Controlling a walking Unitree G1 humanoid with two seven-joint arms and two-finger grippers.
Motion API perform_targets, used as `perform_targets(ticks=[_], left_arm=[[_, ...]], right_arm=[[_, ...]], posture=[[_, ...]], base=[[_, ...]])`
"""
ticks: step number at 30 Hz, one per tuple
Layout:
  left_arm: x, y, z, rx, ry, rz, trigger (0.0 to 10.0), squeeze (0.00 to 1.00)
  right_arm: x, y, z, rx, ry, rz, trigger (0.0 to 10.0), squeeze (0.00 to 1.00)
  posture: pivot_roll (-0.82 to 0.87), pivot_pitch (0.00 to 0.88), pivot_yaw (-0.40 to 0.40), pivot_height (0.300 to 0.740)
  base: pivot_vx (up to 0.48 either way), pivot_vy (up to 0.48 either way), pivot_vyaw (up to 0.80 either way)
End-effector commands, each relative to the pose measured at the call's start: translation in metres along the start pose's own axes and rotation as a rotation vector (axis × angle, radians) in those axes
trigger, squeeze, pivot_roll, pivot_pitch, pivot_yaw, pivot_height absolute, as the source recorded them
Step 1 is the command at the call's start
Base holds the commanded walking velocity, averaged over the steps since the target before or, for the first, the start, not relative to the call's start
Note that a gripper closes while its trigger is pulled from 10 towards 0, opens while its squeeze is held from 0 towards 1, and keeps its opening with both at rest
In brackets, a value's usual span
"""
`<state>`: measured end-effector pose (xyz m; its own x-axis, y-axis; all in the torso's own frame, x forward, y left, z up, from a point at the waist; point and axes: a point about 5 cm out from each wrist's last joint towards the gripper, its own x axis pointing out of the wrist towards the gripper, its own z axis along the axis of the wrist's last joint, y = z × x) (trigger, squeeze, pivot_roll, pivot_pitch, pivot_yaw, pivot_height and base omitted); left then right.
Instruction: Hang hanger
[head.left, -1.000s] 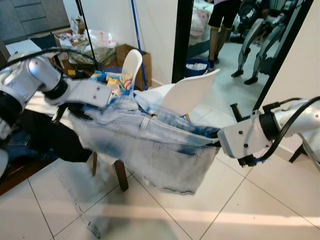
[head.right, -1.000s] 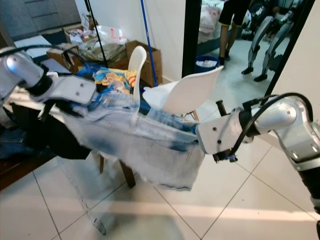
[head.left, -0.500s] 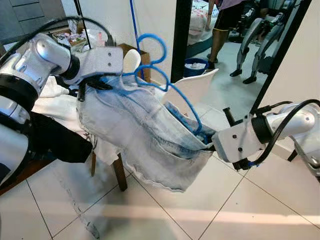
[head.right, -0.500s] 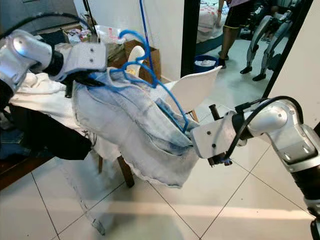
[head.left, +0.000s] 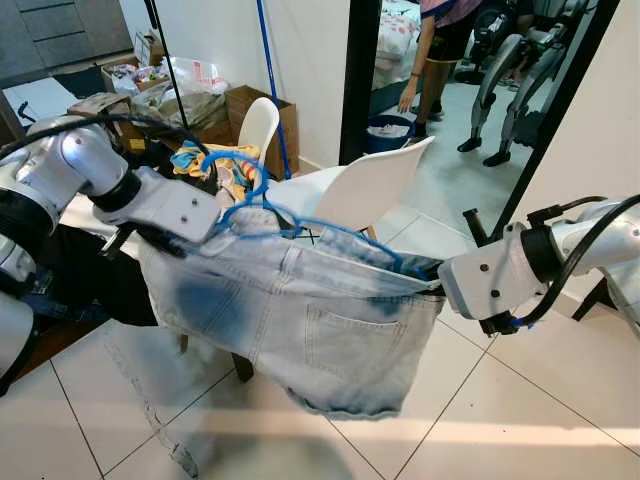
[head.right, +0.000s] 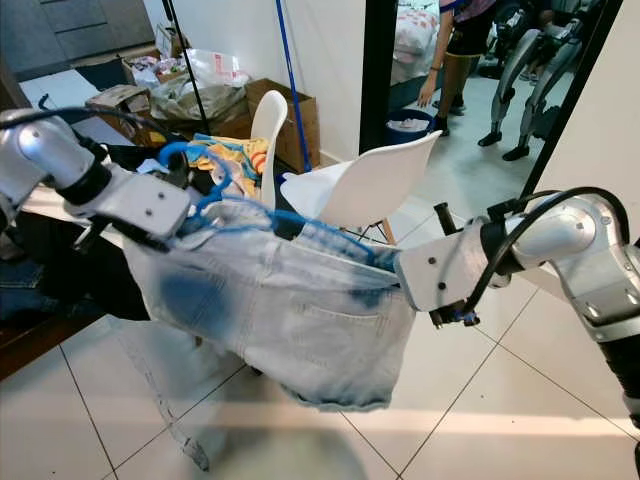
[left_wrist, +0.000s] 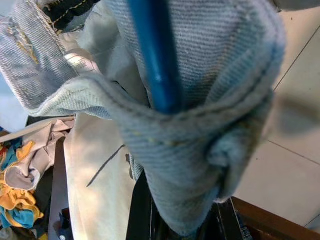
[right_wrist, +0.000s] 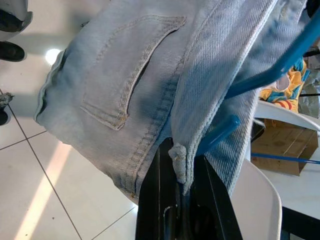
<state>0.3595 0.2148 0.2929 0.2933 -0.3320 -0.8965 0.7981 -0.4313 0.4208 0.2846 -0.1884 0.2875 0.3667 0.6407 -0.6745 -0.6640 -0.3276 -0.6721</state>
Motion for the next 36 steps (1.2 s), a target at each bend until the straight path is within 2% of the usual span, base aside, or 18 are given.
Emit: perform_targets(ticks=[1, 9, 15, 16, 22, 23, 29, 35, 36], left_arm=[[-0.005, -0.006, -0.005, 0.009, 0.052, -0.052, 10.0, 0.0], [-0.011, -0.015, -0.014, -0.052, 0.092, -0.146, 10.0, 0.0], [-0.017, -0.015, -0.019, -0.097, 0.121, -0.138, 10.0, 0.0], [-0.021, -0.015, -0.022, -0.126, 0.147, -0.133, 10.0, 0.0], [-0.027, -0.018, -0.029, -0.178, 0.213, -0.161, 10.0, 0.0], [-0.027, -0.018, -0.029, -0.178, 0.213, -0.161, 10.0, 0.0], [-0.023, -0.018, -0.031, -0.205, 0.255, -0.165, 10.0, 0.0], [-0.012, -0.013, -0.026, -0.186, 0.212, -0.152, 10.0, 0.0], [-0.007, -0.008, -0.019, -0.168, 0.168, -0.13, 10.0, 0.0]], right_arm=[[-0.004, -0.006, 0.01, -0.05, -0.034, -0.042, 0.0, 0.0], [-0.006, -0.013, 0.012, -0.074, -0.047, -0.091, 0.0, 0.0], [-0.007, -0.016, 0.012, -0.081, -0.05, -0.113, 0.0, 0.0], [-0.011, -0.019, 0.01, -0.086, -0.029, -0.136, 0.0, 0.0], [-0.023, -0.03, 0.009, -0.108, 0.004, -0.208, 0.0, 0.0], [-0.023, -0.03, 0.009, -0.108, 0.004, -0.208, 0.0, 0.0], [-0.039, -0.054, 0.023, -0.177, 0.002, -0.327, 0.0, 0.0], [-0.033, -0.057, 0.034, -0.206, -0.039, -0.326, 0.0, 0.0], [-0.03, -0.058, 0.035, -0.215, -0.043, -0.325, 0.0, 0.0]], posture=[[-0.02, 0.046, 0.022, 0.74], [-0.02, 0.051, 0.024, 0.74], [-0.02, 0.055, 0.024, 0.74], [-0.02, 0.056, 0.023, 0.74], [-0.01, 0.06, 0.027, 0.74], [-0.01, 0.06, 0.027, 0.74], [-0.02, 0.06, 0.03, 0.74], [-0.02, 0.06, 0.029, 0.74], [-0.02, 0.06, 0.03, 0.74]], base=[[0.0, 0.0, 0.0], [0.0, 0.0, 0.0], [0.0, 0.0, 0.0], [0.0, 0.0, 0.0], [0.0, 0.0, 0.0], [0.0, 0.0, 0.0], [0.0, 0.0, 0.0], [0.0, 0.0, 0.0], [0.0, 0.0, 0.0]])
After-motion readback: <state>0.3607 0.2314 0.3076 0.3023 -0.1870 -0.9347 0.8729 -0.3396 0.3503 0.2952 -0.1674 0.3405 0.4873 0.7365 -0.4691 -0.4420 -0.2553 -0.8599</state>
